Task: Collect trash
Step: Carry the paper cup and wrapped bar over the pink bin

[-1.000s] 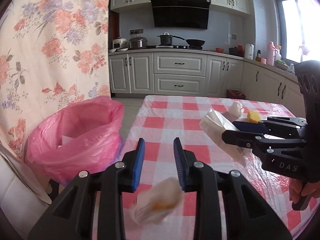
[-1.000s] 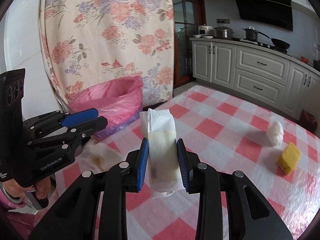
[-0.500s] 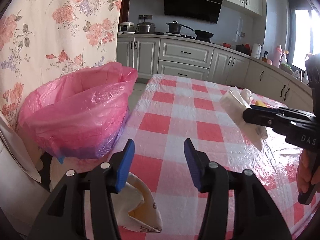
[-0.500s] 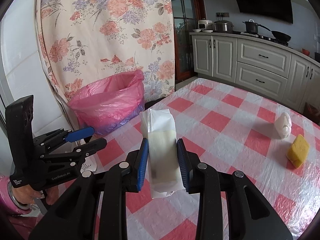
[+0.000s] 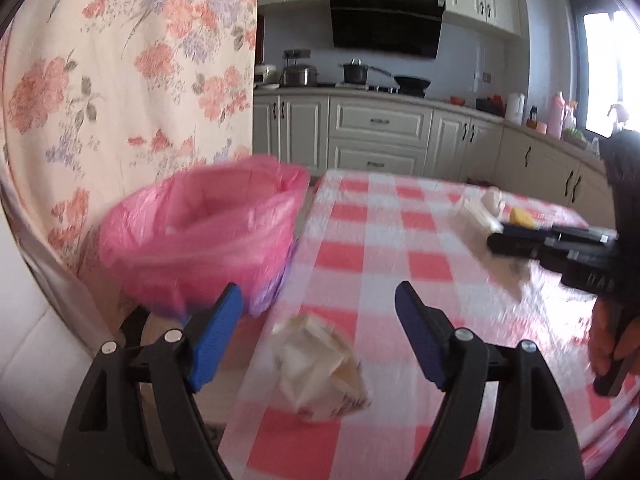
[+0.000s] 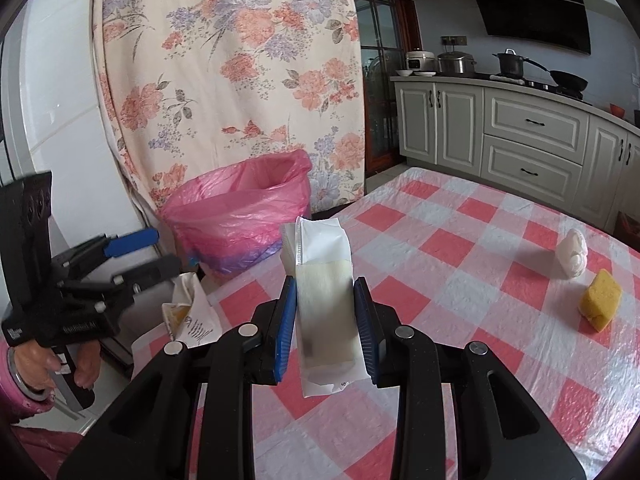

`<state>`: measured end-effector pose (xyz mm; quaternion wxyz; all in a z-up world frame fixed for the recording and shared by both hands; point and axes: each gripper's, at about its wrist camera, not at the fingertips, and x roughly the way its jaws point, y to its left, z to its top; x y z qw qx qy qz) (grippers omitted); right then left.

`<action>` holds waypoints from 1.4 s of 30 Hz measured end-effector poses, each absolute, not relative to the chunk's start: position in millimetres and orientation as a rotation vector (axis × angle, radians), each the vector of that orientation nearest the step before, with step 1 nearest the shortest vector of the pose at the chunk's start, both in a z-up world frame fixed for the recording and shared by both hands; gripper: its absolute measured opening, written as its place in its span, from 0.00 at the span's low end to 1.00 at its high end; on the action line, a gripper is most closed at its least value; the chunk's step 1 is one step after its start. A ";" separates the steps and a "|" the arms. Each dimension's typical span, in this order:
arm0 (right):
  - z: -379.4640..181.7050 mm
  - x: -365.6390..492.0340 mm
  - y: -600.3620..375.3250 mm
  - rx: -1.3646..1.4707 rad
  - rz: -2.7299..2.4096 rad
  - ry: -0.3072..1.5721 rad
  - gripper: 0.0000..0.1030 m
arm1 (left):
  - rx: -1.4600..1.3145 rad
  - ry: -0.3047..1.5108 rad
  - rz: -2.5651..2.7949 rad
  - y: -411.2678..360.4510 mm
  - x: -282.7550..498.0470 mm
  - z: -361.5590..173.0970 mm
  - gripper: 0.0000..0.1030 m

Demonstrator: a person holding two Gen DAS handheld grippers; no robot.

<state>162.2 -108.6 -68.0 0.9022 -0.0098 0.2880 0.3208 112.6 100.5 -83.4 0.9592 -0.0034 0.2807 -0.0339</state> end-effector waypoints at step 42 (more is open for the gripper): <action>-57.9 175.4 -56.6 -0.071 0.742 0.593 0.31 | -0.080 0.530 -0.041 122.3 130.6 -56.5 0.63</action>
